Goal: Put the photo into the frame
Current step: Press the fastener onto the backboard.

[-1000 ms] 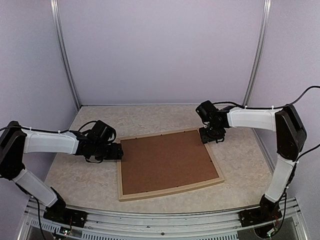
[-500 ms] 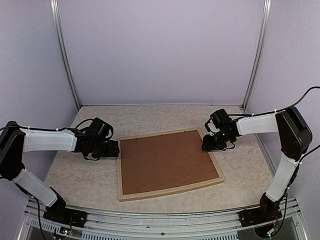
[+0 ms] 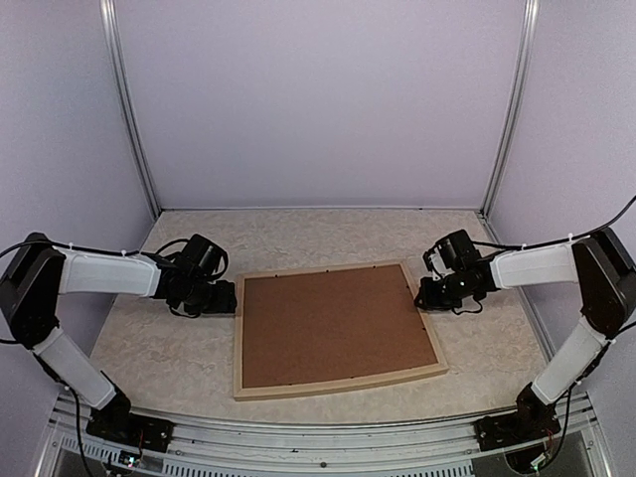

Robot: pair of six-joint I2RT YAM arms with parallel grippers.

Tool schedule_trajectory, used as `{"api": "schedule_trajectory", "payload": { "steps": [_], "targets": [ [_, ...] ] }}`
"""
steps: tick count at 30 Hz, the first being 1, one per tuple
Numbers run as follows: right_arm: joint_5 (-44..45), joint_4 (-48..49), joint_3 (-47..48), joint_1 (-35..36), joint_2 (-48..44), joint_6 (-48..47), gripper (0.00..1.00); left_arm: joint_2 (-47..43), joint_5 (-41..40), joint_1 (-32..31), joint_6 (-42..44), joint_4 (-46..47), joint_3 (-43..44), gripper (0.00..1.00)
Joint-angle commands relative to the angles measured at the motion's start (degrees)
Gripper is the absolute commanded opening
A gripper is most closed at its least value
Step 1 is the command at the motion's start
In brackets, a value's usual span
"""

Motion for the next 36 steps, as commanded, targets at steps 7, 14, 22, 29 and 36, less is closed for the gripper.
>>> {"api": "schedule_trajectory", "payload": {
  "steps": [7, 14, 22, 29, 36],
  "targets": [
    [-2.7, 2.4, -11.7, 2.0, -9.3, 9.5, 0.16, 3.7, 5.1, 0.9, 2.5, -1.5, 5.2, 0.66],
    [-2.2, 3.3, -12.1, 2.9, -8.7, 9.6, 0.22, 5.3, 3.7, -0.2, 3.8, -8.5, 10.0, 0.7],
    [-1.2, 4.0, -11.9, 3.3, -8.5, 8.5, 0.41, 6.8, -2.5, -2.4, 3.7, -14.1, 13.2, 0.9],
    [-0.9, 3.9, -11.4, 3.4, -8.2, 7.7, 0.41, 9.3, -7.5, -4.7, 2.9, -18.1, 16.7, 0.99],
    [-1.2, 3.8, -11.4, 3.4, -8.0, 7.0, 0.41, 9.3, -7.6, -4.6, 2.2, -18.6, 17.0, 0.99]
  ]
}}
